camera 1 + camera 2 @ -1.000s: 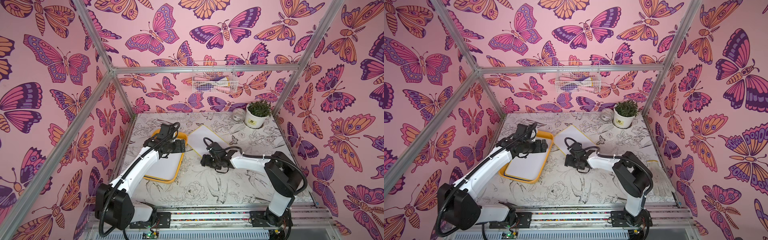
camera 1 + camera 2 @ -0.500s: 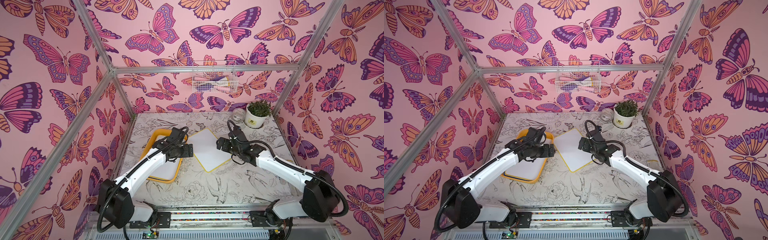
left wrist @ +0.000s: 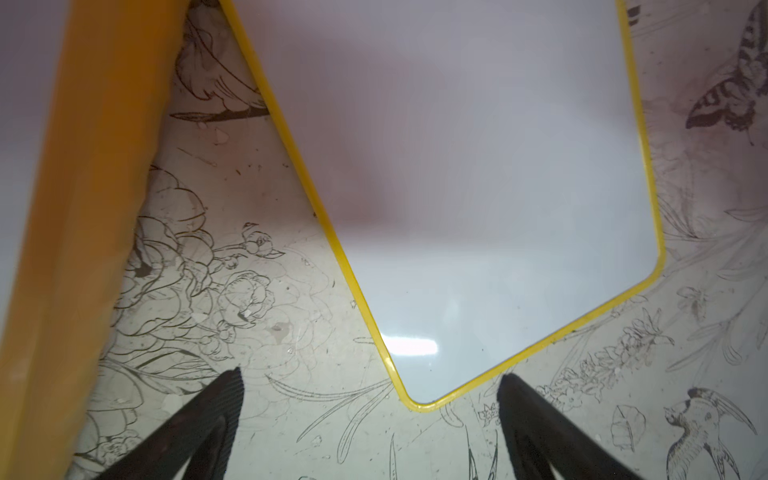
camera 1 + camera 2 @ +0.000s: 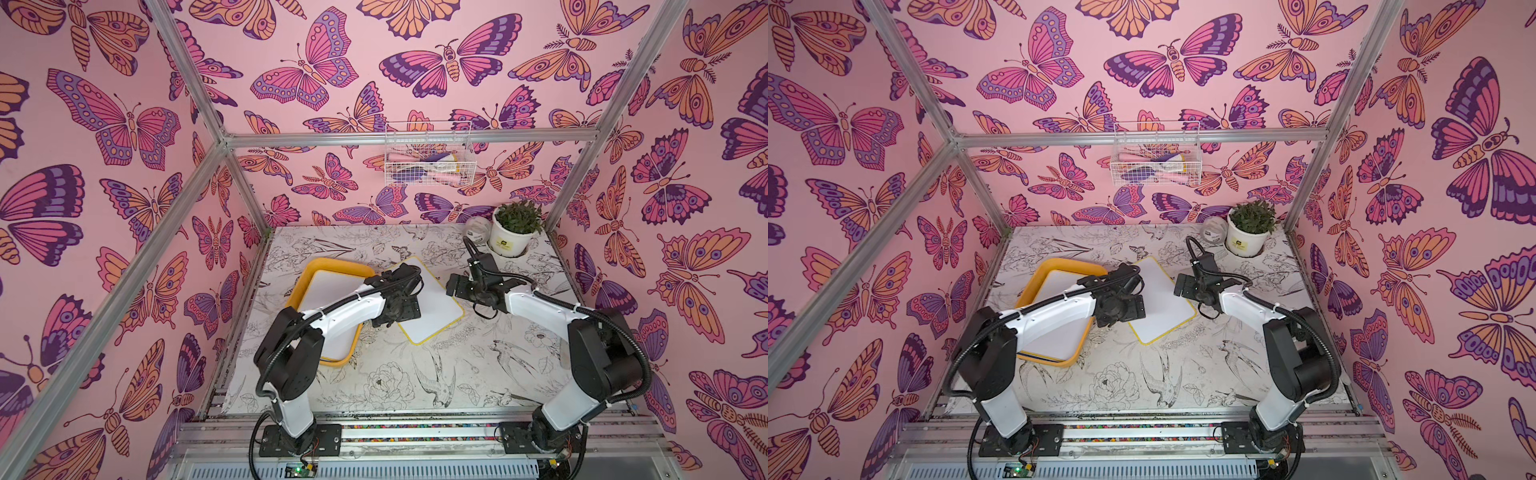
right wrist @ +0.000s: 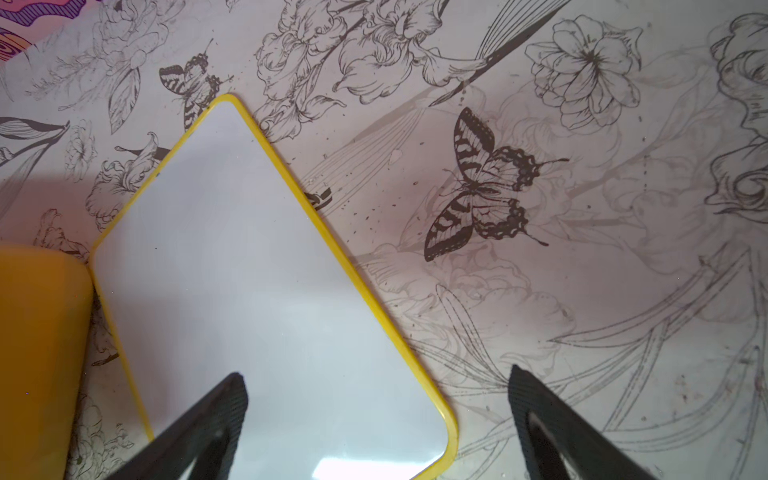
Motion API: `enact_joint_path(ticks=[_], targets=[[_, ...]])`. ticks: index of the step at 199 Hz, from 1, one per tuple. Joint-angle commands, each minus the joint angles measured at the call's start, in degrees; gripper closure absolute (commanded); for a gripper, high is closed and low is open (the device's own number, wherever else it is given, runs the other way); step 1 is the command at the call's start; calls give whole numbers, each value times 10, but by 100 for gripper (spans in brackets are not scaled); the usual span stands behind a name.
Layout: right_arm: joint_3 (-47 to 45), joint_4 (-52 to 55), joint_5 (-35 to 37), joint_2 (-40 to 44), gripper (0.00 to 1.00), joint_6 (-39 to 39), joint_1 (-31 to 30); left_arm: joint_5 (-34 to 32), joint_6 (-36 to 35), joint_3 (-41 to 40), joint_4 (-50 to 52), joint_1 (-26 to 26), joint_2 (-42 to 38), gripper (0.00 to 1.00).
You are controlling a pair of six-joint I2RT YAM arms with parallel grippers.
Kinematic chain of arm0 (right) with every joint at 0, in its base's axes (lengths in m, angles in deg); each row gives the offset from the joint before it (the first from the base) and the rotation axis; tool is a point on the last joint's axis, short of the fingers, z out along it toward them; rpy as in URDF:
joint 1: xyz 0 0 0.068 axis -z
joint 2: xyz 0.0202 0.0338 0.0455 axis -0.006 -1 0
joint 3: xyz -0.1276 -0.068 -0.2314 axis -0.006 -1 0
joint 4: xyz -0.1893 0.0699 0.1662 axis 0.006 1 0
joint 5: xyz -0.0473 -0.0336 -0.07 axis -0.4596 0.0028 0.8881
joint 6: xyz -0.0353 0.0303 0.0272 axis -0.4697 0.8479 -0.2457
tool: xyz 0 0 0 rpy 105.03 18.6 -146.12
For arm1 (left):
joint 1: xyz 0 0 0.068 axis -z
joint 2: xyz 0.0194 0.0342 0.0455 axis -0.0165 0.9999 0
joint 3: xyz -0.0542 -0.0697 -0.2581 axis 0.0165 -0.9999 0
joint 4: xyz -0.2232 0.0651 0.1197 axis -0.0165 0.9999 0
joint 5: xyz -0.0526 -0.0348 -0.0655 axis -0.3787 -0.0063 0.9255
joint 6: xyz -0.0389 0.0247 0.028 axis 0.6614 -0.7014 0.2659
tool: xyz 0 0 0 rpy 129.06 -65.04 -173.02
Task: Put the whiteboard into the storage box
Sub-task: Move the whiteboard to the center of the board.
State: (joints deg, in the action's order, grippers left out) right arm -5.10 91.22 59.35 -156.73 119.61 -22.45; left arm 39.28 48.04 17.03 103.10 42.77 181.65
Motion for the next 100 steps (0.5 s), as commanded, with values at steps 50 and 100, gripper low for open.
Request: enact_joint_path(ticks=[50,100], targets=[[39,-50,-55,-71,1,-20,6,19,65,68,-21,-40,93,1],[40,-69,-73,-98,2,-12,6,60,65,58,-51,-73,127,2]])
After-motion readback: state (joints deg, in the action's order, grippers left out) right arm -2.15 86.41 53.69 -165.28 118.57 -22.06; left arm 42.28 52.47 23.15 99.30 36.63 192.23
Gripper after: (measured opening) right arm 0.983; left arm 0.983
